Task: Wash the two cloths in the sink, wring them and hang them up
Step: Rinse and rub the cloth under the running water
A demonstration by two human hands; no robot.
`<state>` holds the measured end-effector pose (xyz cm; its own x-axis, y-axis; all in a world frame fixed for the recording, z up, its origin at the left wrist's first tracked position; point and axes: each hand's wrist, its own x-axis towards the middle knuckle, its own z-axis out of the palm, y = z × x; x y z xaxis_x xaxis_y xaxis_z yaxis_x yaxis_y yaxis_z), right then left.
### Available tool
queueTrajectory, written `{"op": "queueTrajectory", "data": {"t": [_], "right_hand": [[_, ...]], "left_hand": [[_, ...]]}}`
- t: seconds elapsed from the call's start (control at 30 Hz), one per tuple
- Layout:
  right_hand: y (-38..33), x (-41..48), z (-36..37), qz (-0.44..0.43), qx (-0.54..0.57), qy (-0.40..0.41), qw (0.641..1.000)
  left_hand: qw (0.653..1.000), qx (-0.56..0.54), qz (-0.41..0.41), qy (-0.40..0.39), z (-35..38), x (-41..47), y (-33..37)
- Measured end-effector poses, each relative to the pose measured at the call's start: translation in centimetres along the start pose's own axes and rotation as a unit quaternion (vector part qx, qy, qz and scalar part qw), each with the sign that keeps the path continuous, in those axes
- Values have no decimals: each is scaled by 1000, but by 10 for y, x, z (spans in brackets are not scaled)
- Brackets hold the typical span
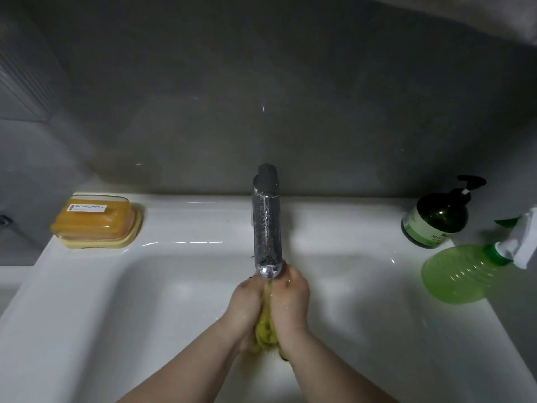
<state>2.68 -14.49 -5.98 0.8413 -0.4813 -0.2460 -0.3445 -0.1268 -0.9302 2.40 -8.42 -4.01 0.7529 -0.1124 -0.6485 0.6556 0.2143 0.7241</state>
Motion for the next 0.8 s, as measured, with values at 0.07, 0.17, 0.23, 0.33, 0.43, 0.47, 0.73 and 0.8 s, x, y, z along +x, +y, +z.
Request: {"op": "queueTrajectory", "data": {"t": [0.07,0.17,0.23,0.33,0.43,0.47,0.73,0.8], "right_hand": [[2,-14,2,-37,-11,-40,998],[8,-10,-6,-36,-20,-66,997],[11,12,-20,-15,-47,-37,998],[23,26,-41,44,-23,-116,992],[32,26,-63,109,-43,-381,917],[33,28,-68,117,-75,-442,886],[20,23,-64,82,-79,-322,940],[16,20,-63,131,119,-293,939]], "left_hand": [[1000,-25,6,12,-1,2,1],[997,-72,-23,-15,-1,2,-1],[991,-116,-48,-49,-2,-2,-2],[988,-148,-39,-9,-20,5,5],[985,-167,-16,24,-39,10,17],[985,-169,-14,27,-41,11,20],[979,-196,-3,56,-54,18,22],[978,-202,-4,57,-58,19,17]]}}
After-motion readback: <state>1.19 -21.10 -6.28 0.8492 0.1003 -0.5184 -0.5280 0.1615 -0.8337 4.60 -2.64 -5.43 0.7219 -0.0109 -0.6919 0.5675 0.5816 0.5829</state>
